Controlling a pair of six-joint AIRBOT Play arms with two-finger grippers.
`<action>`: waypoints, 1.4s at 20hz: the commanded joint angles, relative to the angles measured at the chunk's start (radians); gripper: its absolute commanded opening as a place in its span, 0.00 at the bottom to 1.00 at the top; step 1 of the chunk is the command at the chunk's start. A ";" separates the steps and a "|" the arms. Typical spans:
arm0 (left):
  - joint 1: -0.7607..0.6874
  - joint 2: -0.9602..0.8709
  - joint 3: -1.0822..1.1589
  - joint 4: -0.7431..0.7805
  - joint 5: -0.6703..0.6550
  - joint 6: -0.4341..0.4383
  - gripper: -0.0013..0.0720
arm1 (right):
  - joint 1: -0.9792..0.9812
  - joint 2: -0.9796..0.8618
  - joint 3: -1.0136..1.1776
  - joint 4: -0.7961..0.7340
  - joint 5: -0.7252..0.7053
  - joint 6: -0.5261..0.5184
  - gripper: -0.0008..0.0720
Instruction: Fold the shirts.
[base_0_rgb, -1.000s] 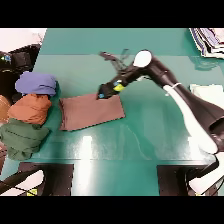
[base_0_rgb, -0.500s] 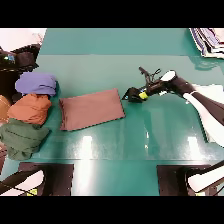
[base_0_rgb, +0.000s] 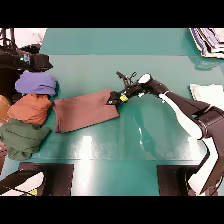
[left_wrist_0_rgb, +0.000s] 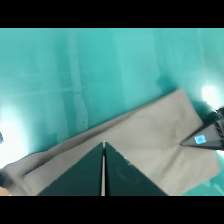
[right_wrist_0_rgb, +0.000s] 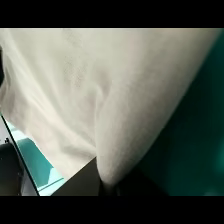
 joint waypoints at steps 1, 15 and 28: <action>-0.035 0.000 0.000 -0.003 -0.010 0.002 0.05 | -0.031 0.028 0.045 -0.034 0.009 -0.003 0.03; -0.115 0.000 0.000 -0.060 0.027 -0.037 0.05 | -1.011 0.611 -0.320 -0.109 -0.159 0.025 0.03; -0.115 -0.001 0.000 -0.060 0.063 -0.051 0.05 | -1.217 0.667 -0.095 -0.127 -0.019 0.037 0.03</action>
